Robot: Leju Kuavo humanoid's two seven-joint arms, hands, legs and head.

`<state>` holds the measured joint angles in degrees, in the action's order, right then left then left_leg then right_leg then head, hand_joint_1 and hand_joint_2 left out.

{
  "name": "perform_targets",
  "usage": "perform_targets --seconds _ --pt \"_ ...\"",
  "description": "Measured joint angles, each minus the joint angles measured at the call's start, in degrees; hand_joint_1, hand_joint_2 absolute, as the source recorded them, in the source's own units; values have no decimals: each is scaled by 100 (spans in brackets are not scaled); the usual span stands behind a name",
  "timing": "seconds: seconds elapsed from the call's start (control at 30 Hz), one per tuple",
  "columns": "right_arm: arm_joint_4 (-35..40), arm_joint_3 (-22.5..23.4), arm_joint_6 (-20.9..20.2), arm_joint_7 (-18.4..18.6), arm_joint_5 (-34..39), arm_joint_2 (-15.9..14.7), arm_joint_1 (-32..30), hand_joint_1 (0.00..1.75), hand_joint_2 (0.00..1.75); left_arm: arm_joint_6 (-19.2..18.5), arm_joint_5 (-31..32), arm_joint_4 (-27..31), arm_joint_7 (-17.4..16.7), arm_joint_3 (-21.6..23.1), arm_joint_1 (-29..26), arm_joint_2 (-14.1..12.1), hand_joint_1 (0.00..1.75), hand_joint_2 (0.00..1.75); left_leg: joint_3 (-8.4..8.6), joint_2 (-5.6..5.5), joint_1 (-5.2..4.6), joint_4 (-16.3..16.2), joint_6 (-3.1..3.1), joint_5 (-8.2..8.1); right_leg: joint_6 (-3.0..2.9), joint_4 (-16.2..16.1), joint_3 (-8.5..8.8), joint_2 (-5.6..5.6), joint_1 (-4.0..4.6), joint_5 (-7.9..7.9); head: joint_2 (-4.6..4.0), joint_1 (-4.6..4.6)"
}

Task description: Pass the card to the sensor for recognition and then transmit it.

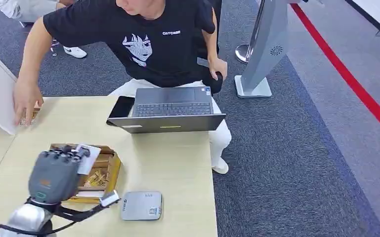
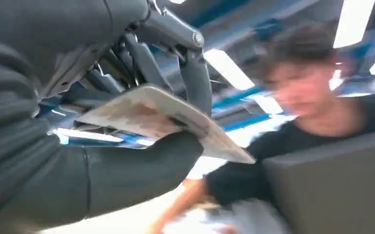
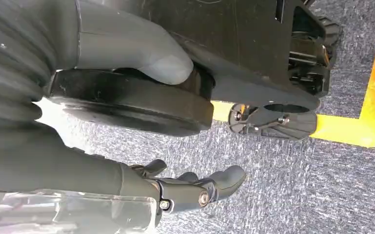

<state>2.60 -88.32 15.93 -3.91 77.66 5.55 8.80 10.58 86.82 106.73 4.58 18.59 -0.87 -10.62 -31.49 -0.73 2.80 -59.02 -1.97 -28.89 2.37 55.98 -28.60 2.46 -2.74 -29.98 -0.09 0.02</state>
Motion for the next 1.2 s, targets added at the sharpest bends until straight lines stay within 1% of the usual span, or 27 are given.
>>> perform_targets --seconds 0.07,0.1,0.17,0.23,0.33,0.5,0.63,1.2 --pt "0 0 0 4 15 0 2 0 175 0 6 153 -205 -472 -91 168 175 175 -4 -9 0 0 0 0 0 0 1 -9 0 0 -2 0" --pt "0 0 0 4 35 0 2 0 175 -8 -26 226 -233 -692 -122 244 175 175 -4 -12 0 0 0 0 0 0 3 -12 0 -1 0 2" --pt "-2 0 2 4 44 0 2 0 175 -59 -66 356 -262 -1027 -178 317 175 175 -4 -11 0 0 0 0 0 0 4 -11 0 -1 -2 0" --pt "-2 0 0 4 59 0 2 0 175 -109 -99 487 -268 -1289 -226 384 175 175 -5 -11 0 0 0 0 0 0 3 -10 0 -1 -2 0" --pt "-2 0 -2 4 61 0 3 0 175 -151 -140 625 -268 -1555 -285 452 175 175 -4 -11 0 0 0 0 0 0 3 -11 0 -1 -2 0" --pt "-2 0 -15 18 136 0 3 0 175 -260 -164 817 -273 -1815 -341 548 175 175 -4 -11 0 0 0 0 0 0 4 -11 0 0 0 0" --pt "-2 0 -15 17 136 0 5 0 175 -280 -164 896 -273 -1903 -364 592 175 175 -4 -12 0 0 0 0 1 0 4 -11 0 0 0 0" --pt "-9 0 -33 17 35 0 8 0 175 -275 -175 869 -227 -2250 -376 708 175 175 -3 -8 0 0 0 0 0 0 2 -7 0 0 0 -2"
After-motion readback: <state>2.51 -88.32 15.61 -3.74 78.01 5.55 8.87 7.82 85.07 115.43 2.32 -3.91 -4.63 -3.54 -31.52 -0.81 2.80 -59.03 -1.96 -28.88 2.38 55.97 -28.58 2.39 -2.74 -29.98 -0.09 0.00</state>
